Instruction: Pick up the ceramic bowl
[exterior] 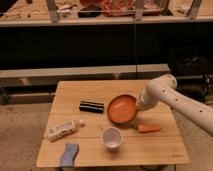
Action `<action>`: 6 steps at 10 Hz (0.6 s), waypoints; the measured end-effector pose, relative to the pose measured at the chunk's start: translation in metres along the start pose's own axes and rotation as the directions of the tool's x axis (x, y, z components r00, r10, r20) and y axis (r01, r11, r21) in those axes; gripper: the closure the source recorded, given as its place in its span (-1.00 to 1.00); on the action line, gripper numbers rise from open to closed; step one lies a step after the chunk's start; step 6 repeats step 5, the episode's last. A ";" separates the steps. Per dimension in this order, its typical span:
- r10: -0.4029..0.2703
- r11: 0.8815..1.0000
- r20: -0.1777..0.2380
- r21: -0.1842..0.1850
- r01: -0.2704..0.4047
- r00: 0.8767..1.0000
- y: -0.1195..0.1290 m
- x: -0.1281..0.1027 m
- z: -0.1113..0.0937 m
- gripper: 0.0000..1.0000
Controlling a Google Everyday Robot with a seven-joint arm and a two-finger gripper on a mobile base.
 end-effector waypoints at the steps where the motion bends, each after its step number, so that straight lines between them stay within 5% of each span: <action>1: -0.004 1.000 0.000 0.001 0.004 1.000 -0.002 0.000 -0.002 0.99; 6: -0.027 1.000 -0.003 0.006 0.027 1.000 -0.011 0.001 -0.014 0.99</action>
